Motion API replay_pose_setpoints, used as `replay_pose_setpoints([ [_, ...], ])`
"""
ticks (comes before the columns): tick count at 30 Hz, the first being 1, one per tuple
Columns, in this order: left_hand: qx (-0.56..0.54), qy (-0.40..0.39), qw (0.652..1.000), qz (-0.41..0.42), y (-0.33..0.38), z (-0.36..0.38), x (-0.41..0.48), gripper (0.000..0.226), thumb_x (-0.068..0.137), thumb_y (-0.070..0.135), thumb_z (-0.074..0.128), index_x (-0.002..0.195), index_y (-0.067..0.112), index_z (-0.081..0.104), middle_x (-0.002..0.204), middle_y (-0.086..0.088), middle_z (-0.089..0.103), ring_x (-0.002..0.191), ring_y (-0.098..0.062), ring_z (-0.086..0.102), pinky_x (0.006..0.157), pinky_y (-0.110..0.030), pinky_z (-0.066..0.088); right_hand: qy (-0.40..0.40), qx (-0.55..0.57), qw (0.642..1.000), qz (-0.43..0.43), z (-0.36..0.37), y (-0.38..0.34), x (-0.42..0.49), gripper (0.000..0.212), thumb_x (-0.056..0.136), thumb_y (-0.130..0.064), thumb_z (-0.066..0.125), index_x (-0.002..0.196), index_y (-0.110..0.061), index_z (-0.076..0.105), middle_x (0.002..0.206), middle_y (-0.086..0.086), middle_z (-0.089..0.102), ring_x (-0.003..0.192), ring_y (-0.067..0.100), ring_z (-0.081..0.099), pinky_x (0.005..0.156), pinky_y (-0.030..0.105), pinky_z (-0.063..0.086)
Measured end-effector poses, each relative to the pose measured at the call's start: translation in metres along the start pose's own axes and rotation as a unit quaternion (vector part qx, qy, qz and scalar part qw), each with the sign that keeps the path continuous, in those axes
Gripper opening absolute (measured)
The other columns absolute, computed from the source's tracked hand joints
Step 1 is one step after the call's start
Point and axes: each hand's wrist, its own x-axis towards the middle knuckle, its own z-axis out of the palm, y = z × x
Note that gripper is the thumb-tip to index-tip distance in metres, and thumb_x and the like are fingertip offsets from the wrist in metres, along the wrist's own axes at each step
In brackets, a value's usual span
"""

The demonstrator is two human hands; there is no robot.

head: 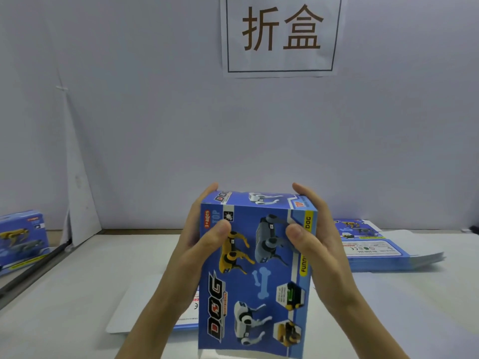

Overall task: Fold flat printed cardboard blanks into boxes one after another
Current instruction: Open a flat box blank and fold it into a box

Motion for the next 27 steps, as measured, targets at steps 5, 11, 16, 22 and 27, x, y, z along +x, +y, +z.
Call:
replay_pose_setpoints([
  [5,0.006,0.009,1.000,-0.013,-0.004,0.002,0.001,0.063,0.066,0.038,0.074,0.120,0.060,0.049,0.106,-0.002,0.073,0.084,-0.027,0.073,0.057,-0.028,0.057,0.010,0.001,1.000,-0.005,0.005,0.003,0.000,0.063,0.068,-0.043,0.064,0.129,-0.037,0.047,0.109,0.002,0.068,0.099,0.021,0.068,0.071,0.024,0.056],
  [11,-0.045,0.062,0.997,-0.011,-0.003,0.006,0.005,0.064,0.066,0.045,0.068,0.128,0.039,0.053,0.104,-0.010,0.073,0.085,-0.033,0.072,0.061,-0.038,0.060,-0.027,-0.074,0.994,0.074,-0.001,0.004,0.002,0.087,0.060,-0.064,0.058,0.141,-0.051,0.026,0.134,-0.014,0.047,0.103,-0.014,0.057,0.074,0.005,0.047],
  [16,-0.069,0.166,0.983,-0.036,-0.003,-0.001,0.008,0.071,0.068,0.050,0.064,0.129,0.016,0.053,0.103,-0.013,0.072,0.082,-0.031,0.072,0.062,-0.039,0.060,-0.132,-0.168,0.963,0.165,-0.015,0.004,0.003,0.083,0.062,-0.058,0.065,0.137,-0.057,0.029,0.124,-0.033,0.043,0.098,-0.014,0.057,0.071,0.008,0.048],
  [22,0.086,0.119,0.989,-0.015,-0.004,-0.007,0.008,0.089,0.056,0.051,0.075,0.134,0.049,0.033,0.146,0.011,0.039,0.127,-0.020,0.051,0.099,-0.052,0.047,-0.062,-0.005,0.978,0.199,-0.020,0.014,0.002,0.015,0.092,-0.025,0.059,0.078,-0.017,0.061,0.072,0.006,0.063,0.050,0.000,0.059,0.049,0.008,0.042],
  [27,0.223,-0.012,0.974,0.032,-0.008,0.000,-0.001,0.105,0.056,0.040,0.084,0.141,0.056,0.023,0.147,0.016,0.033,0.119,-0.007,0.056,0.087,-0.027,0.055,0.030,0.117,0.958,0.259,-0.021,0.012,0.013,0.039,0.075,-0.056,0.054,0.085,-0.027,0.079,0.087,0.007,0.075,0.068,0.020,0.071,0.057,0.029,0.056],
])
